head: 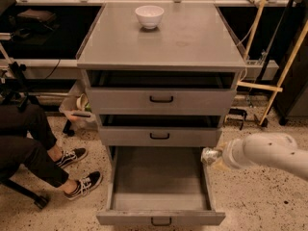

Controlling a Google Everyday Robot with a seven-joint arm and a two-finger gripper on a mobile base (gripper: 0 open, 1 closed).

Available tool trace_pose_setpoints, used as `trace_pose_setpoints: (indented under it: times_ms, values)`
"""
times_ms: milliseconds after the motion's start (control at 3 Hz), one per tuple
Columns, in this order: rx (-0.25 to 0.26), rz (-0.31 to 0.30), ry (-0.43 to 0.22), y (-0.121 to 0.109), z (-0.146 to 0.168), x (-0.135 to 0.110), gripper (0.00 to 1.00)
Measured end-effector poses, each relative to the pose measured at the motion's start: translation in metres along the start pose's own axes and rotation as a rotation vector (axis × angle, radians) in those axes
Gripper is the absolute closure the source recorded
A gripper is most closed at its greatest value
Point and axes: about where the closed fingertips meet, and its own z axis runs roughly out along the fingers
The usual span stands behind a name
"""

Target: Pick 7up can from bottom drawer and place on counter

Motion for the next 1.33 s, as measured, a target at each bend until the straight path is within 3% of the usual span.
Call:
trace_pose_setpoints:
  times_ms: [333,667,1000,1333]
  values:
    - [0.019,-0.014,-0.058,-0.051,-0.055,-0.041,1.00]
    - [0.025,0.039,-0.113,-0.103,-0.100,-0.069,1.00]
    - [0.077,0.043,-0.142,-0.136,-0.124,-0.081,1.00]
    - [0.067,0.040,-0.136,-0.129,-0.118,-0.079,1.00]
